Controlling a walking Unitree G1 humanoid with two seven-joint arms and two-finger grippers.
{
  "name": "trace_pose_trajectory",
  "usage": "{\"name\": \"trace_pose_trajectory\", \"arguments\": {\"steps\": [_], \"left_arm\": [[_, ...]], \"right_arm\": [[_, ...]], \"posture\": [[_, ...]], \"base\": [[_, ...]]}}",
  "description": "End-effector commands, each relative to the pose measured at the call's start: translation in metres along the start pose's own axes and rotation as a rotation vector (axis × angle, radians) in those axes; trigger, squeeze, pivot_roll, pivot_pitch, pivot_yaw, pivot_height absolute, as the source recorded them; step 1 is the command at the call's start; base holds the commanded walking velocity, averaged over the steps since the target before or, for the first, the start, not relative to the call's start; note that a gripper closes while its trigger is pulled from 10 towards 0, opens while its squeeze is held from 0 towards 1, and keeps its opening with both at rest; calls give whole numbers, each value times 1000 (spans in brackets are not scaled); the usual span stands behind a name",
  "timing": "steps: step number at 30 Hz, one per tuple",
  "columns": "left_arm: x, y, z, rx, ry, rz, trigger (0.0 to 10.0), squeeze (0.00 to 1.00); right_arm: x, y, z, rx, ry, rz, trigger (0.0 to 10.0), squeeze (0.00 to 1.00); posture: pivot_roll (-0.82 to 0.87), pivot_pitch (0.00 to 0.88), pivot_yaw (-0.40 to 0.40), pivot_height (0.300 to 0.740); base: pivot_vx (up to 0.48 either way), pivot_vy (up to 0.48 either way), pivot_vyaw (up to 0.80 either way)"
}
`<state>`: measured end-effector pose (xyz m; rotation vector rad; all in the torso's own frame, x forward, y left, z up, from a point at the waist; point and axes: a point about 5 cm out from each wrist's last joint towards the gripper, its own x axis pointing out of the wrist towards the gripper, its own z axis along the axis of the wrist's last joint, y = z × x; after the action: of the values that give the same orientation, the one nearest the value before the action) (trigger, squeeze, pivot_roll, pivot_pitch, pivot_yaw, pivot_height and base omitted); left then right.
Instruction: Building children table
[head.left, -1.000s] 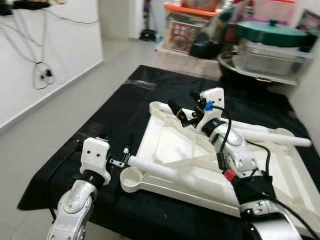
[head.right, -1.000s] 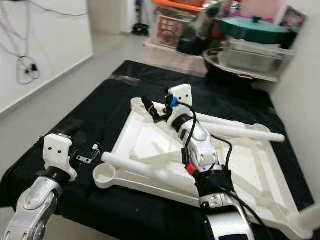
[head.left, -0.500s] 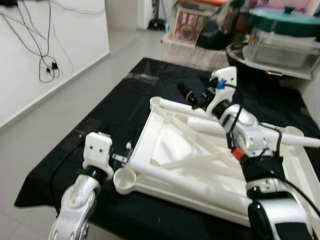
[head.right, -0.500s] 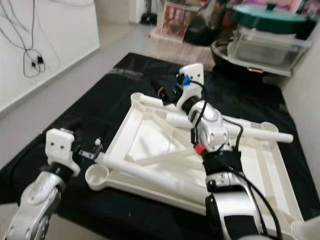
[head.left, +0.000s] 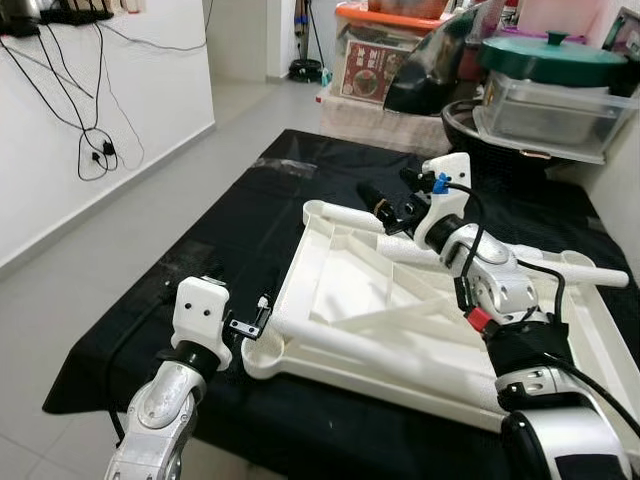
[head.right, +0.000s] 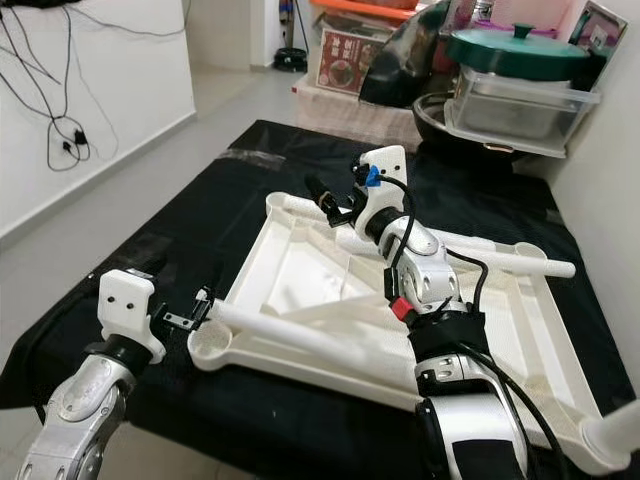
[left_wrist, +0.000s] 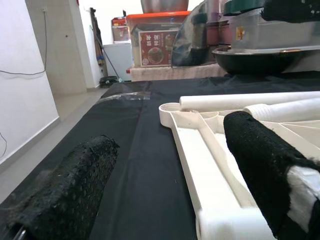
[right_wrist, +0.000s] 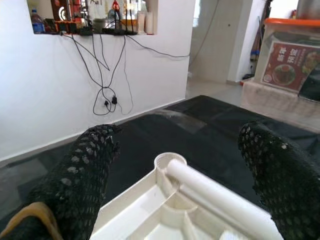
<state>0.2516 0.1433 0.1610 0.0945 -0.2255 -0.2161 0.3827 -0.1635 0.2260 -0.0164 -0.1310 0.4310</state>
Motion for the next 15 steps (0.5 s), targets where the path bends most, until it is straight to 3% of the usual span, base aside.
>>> {"name": "trace_pose_trajectory", "arguments": {"steps": [1,9,15], "left_arm": [[0,-2,-4,-3,11,-2,10000,0],[-1,-3,-6,-8,22,-5,10000,0],[0,-4,-7,-8,27,-12,10000,0]], "right_arm": [[-2,-6,3,-22,-8,-14,10000,0],[-7,-16,4,-49,-2,-29,10000,0],[-9,-18,8,-89,4,26,10000,0]], "posture": [[88,0,-121,740],[79,0,-116,740],[76,0,-115,740]], "base": [[0,0,0],[0,0,0],[0,0,0]]}}
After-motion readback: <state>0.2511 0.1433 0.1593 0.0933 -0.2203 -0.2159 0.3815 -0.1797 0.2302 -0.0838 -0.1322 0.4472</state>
